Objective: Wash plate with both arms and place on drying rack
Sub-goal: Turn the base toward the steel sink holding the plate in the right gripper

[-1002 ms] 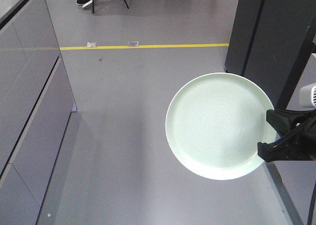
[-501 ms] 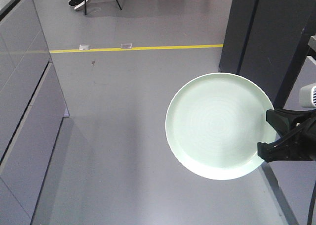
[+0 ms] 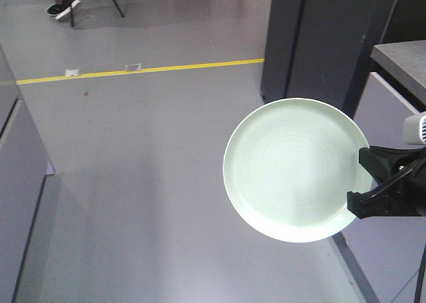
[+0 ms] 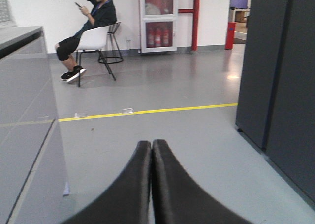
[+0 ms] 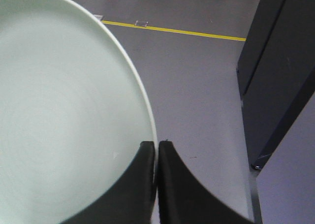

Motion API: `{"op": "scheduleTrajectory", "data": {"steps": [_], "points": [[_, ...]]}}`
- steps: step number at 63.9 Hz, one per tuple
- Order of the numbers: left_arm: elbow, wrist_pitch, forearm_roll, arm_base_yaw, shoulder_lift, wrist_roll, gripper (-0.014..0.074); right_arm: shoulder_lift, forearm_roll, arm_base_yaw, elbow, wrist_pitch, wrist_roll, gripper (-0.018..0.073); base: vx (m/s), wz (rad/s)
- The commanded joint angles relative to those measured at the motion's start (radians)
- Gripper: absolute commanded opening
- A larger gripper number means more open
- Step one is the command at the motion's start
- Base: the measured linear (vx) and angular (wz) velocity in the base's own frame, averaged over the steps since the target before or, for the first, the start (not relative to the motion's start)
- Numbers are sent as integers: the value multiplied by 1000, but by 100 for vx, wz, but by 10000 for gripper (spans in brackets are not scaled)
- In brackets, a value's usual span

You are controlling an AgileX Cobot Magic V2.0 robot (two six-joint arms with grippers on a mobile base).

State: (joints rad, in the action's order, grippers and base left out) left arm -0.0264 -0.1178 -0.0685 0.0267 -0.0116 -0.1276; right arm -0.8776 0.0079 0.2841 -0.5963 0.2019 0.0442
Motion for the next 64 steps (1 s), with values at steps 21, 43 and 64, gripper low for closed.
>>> {"op": "scheduleTrajectory", "data": {"steps": [21, 43, 64], "points": [[-22, 73, 4, 1, -15, -10, -6, 14, -8, -3, -29, -76, 7, -9, 9, -30], [-22, 73, 4, 1, -15, -10, -6, 14, -8, -3, -29, -79, 7, -9, 7, -25], [-22, 73, 4, 1, -15, -10, -6, 14, -8, -3, -29, -79, 7, -9, 6, -23]]}}
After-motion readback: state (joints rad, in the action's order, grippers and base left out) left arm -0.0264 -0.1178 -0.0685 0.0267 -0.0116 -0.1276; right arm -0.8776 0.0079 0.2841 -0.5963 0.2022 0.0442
